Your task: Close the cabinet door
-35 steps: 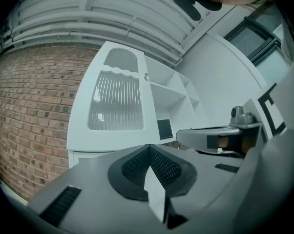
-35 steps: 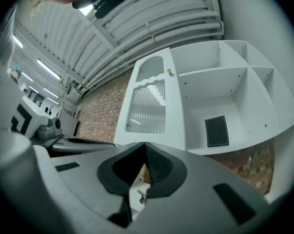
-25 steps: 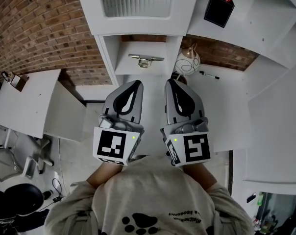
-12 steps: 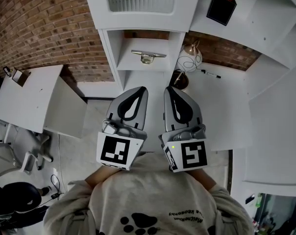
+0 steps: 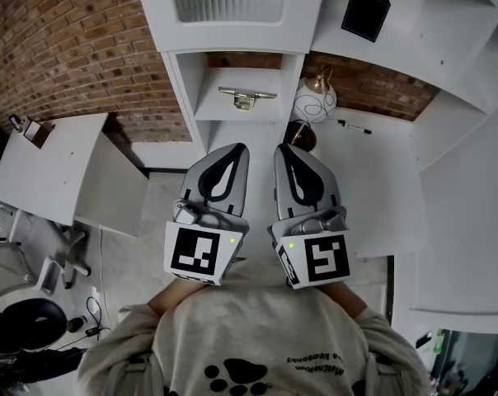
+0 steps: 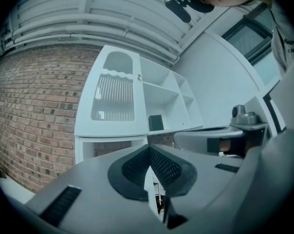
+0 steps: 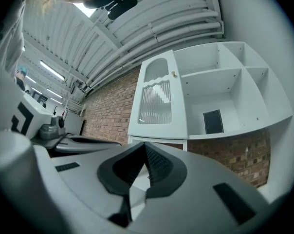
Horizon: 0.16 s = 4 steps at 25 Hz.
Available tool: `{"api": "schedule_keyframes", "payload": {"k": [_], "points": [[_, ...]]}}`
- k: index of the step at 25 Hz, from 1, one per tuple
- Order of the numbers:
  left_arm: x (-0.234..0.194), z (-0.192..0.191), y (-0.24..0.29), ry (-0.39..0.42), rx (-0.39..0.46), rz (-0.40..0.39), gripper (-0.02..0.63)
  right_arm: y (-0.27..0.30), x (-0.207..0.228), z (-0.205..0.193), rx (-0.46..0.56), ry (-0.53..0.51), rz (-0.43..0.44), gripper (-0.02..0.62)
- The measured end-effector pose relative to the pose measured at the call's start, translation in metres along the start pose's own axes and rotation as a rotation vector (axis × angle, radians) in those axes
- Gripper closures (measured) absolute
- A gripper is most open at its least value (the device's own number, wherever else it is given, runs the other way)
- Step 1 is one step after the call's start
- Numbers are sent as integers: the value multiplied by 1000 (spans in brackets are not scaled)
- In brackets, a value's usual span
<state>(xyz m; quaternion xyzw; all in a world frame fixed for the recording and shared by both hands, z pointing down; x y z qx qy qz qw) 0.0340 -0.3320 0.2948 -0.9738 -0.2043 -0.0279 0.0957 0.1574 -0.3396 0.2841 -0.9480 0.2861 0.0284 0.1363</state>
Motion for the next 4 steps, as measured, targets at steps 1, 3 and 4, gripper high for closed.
{"api": "schedule_keyframes", "payload": {"k": [1,3,4], "points": [[1,0,0,0,1,3,598,-1,1,0,3,0,2,577],[4,-1,1,1,1,5,598,-2,4,0,7,0,5,577],[6,-1,2,1,1,6,598,-3,5,0,8,0,6,577]]}}
Point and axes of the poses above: the fingertips, and each gripper's own axes: y forward along the fingers, x to its right, z out of its top, the point moved 7 cm from there along -y, backward along the fingers, and after that the axes turned 3 degrees about x, right-handed, at the moved point
